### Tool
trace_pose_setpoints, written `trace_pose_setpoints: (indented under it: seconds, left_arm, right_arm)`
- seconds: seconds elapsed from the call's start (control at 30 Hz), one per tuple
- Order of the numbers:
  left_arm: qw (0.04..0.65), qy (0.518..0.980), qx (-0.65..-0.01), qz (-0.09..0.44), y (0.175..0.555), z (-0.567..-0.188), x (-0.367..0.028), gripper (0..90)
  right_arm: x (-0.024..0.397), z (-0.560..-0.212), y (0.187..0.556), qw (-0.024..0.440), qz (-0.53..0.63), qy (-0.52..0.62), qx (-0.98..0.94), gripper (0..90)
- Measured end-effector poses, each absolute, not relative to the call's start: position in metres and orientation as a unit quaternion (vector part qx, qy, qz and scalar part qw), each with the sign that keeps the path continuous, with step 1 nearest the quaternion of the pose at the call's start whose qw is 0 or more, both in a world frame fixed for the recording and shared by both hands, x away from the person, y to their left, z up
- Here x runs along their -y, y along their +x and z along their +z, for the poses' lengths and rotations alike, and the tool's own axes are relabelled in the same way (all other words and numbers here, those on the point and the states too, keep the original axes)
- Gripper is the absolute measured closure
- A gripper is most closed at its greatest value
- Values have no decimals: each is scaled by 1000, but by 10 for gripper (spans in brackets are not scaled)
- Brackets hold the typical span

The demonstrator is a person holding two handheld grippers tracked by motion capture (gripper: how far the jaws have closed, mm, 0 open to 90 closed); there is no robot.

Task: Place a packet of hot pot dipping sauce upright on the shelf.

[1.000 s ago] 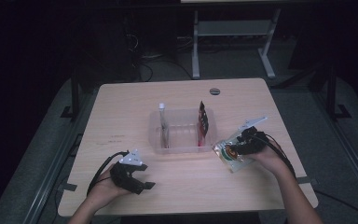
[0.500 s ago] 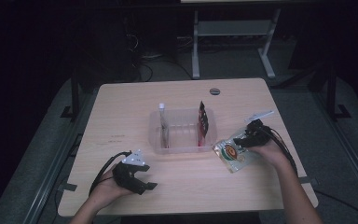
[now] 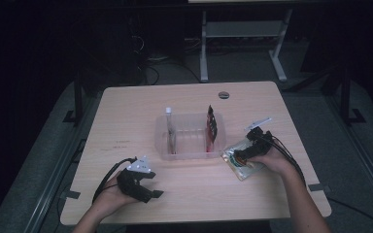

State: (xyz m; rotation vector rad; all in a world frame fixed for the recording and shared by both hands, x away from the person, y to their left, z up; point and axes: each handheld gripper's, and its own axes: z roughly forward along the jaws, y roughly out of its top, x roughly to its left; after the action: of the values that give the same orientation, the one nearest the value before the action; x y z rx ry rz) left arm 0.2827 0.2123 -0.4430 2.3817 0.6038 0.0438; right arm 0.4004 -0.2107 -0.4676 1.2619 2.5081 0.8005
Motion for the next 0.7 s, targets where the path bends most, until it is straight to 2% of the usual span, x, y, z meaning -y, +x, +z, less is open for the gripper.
trace_pose_setpoints:
  seconds: [0.1, 0.17, 0.2, 0.3, 0.33, 0.37, 0.53, 0.57, 0.6, 0.7]
  left_arm:
    - [334, 913, -234, 15, 283, -444, -212, 246]
    - [336, 912, -234, 15, 283, -444, -212, 246]
    - [335, 913, -234, 15, 283, -444, -212, 246]
    - [335, 913, -234, 15, 283, -444, -212, 246]
    - [335, 912, -236, 12, 282, -445, -212, 246]
    - [334, 912, -237, 12, 282, -445, -212, 247]
    - [335, 912, -236, 12, 282, -444, -212, 248]
    - [335, 912, -236, 12, 282, -444, -212, 248]
    - [336, 912, -236, 12, 282, -444, -212, 247]
    - [338, 911, -237, 11, 282, -444, -213, 248]
  right_arm:
    - [210, -467, 398, 115, 273, 424, -856, 127]
    - [212, -465, 396, 116, 279, 419, -856, 218]
    - [214, -465, 395, 120, 283, 417, -855, 291]
    - [222, -463, 392, 121, 300, 418, -849, 629]
    - [224, -463, 391, 119, 305, 417, -848, 795]
    - [224, -464, 388, 122, 312, 407, -850, 898]
    - [226, -465, 388, 115, 320, 415, -844, 898]
    - [228, -465, 389, 110, 321, 416, -844, 876]
    - [229, -464, 390, 110, 323, 415, -844, 777]
    - [238, -458, 393, 123, 338, 436, -825, 828]
